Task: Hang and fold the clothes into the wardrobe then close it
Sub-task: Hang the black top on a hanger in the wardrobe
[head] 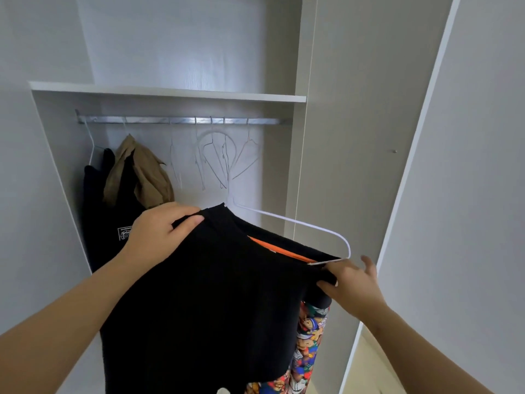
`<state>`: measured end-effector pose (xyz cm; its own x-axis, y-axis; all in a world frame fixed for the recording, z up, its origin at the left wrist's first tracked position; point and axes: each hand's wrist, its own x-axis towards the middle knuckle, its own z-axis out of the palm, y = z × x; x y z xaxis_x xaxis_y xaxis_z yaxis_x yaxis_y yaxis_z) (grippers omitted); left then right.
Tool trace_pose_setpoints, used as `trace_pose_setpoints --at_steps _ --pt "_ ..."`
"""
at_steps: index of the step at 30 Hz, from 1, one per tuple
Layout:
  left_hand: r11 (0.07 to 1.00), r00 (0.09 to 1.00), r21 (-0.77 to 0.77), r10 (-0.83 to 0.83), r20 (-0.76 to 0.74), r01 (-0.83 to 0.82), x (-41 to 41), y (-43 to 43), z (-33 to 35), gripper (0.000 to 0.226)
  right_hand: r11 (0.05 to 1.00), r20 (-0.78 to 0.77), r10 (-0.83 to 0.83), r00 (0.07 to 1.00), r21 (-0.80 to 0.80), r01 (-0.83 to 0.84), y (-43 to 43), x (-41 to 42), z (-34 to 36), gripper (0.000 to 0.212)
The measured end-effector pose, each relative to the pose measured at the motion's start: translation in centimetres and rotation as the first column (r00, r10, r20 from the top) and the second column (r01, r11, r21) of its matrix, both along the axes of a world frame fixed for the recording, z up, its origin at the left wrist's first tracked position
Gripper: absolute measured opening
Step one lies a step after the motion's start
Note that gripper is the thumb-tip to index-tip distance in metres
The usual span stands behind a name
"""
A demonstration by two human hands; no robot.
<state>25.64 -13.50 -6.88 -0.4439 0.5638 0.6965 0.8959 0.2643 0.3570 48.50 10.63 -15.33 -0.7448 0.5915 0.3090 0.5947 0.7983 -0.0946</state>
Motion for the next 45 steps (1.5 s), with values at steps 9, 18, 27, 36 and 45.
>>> trace_pose_setpoints --at_steps 9,18,27,36,45 --pt "0.983 0.991 -0.171 -0.081 -0.111 0.061 -1.9 -1.8 0.5 0.026 0.997 0.050 0.068 0.996 0.033 -0.069 0.7 -0.9 0.7 0.017" --pt "0.984 0.989 -0.168 -0.081 -0.121 0.060 -2.3 -1.5 -0.8 0.032 0.904 -0.289 0.393 0.873 -0.051 -0.424 -0.9 -1.9 2.6 0.010" --pt "0.976 0.969 -0.026 -0.213 0.127 0.218 -1.1 -0.4 -0.7 0.031 0.932 -0.575 -0.043 0.817 -0.317 -0.175 -0.8 -1.5 3.3 0.055" --pt "0.966 0.963 -0.057 -0.244 0.117 0.252 1.7 2.7 -0.7 0.018 0.973 -0.331 -0.089 0.939 -0.230 0.011 -2.7 -2.7 3.4 0.012" --pt "0.947 0.969 -0.210 -0.248 0.012 0.245 0.9 3.4 -3.0 0.038 0.954 -0.344 -0.107 0.933 -0.299 -0.001 -2.4 -2.3 4.5 0.012"
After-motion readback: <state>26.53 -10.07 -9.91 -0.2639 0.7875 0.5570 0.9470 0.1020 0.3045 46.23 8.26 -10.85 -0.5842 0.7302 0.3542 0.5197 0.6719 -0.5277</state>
